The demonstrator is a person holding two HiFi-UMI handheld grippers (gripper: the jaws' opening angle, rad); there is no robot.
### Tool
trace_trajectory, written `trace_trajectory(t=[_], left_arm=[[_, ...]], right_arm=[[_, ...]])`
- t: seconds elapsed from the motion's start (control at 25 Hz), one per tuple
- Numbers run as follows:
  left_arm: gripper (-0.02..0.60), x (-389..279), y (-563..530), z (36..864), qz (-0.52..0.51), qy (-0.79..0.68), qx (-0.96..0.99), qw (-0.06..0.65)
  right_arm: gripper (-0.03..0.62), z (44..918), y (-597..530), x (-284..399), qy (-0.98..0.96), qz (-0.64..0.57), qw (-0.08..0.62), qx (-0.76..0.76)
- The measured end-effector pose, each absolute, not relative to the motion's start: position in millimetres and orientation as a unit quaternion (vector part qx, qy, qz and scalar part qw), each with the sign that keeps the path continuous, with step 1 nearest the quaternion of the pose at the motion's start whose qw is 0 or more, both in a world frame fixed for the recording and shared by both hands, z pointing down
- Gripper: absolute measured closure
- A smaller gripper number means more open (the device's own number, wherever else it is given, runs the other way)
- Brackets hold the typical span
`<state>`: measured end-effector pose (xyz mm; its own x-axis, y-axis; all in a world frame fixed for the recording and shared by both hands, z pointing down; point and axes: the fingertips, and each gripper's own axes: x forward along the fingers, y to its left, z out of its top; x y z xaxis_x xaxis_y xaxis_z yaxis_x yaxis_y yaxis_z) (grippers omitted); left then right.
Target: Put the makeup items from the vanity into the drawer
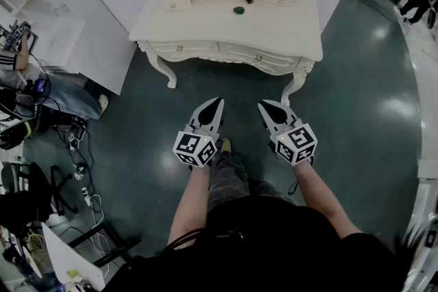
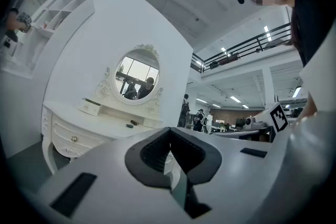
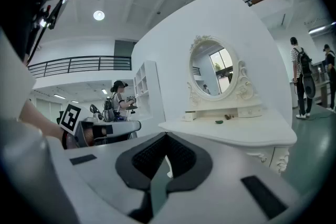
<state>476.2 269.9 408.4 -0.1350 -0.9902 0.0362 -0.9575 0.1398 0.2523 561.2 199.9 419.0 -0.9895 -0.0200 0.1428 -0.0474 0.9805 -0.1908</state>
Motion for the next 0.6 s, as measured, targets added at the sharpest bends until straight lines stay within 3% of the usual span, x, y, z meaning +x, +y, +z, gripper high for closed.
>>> trace_trajectory(t=[0.6], left_arm=[[0.568,325.9,182.3,421.2,-0.078,-0.712,0.685,0.131]], right_arm=[[0.572,430.5,117.7,412.5,-0.986,0.114,0.087,0.082]])
